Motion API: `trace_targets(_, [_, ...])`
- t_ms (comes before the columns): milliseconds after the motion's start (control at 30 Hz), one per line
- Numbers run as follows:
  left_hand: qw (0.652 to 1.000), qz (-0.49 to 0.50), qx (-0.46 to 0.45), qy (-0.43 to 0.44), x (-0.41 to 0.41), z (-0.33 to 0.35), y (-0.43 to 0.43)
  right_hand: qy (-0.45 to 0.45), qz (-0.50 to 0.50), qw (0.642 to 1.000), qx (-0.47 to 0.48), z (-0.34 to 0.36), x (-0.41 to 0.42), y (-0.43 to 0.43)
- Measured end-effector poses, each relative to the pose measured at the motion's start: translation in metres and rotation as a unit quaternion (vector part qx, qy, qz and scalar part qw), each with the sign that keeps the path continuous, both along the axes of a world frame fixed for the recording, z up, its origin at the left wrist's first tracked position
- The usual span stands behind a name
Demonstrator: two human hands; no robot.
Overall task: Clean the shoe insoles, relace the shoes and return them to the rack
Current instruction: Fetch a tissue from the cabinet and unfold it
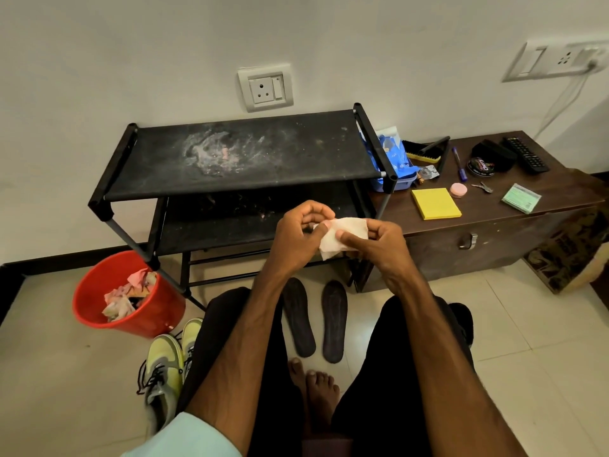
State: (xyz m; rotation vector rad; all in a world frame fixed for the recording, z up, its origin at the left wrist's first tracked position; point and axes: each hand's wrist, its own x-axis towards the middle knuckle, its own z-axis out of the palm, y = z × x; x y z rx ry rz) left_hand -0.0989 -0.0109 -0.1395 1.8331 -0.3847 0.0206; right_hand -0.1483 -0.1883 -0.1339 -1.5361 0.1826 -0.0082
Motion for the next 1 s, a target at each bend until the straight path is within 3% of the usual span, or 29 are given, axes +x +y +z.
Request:
trace_targets(133, [0.989, 0.145, 0.012, 0.036, 0.004, -0.008, -0.001, -0.017, -0.098, 0.995, 0.021, -0.001, 0.002, -0.003])
trace_targets(233, [0.982, 0.179, 0.007, 0.056, 0.004, -0.007, -0.001, -0.017, -0.110, 0.994, 0.020, -0.001, 0.002, -0.006])
trace_targets(300, [0.983, 0.167, -0.010, 0.070, 0.003, -0.005, -0.004, -0.013, -0.098, 0.995, 0.002, 0.000, 0.001, -0.003])
trace_targets(400, [0.980, 0.101, -0.065, 0.157, 0.002, -0.003, -0.008, -0.001, -0.053, 0.998, -0.018, 0.003, 0.000, 0.002])
trace_targets(533, [0.981, 0.039, -0.074, 0.173, 0.000, 0.000, -0.006, 0.031, -0.031, 0.997, 0.065, 0.010, -0.001, 0.003])
trace_targets(700, [0.967, 0.103, -0.146, 0.184, -0.001, 0.003, -0.004, 0.051, -0.088, 0.989, 0.108, 0.010, 0.001, -0.001])
trace_targets(800, [0.942, 0.100, -0.192, 0.258, -0.003, 0.010, -0.003, 0.042, -0.120, 0.986, 0.104, 0.007, 0.003, -0.001])
trace_targets(900, [0.931, 0.002, -0.161, 0.327, -0.011, 0.016, -0.007, 0.030, -0.105, 0.990, 0.086, 0.005, 0.004, 0.000])
trace_targets(1000, [0.943, 0.002, -0.147, 0.299, -0.013, 0.017, -0.009, 0.032, -0.136, 0.986, 0.094, 0.003, 0.004, -0.003])
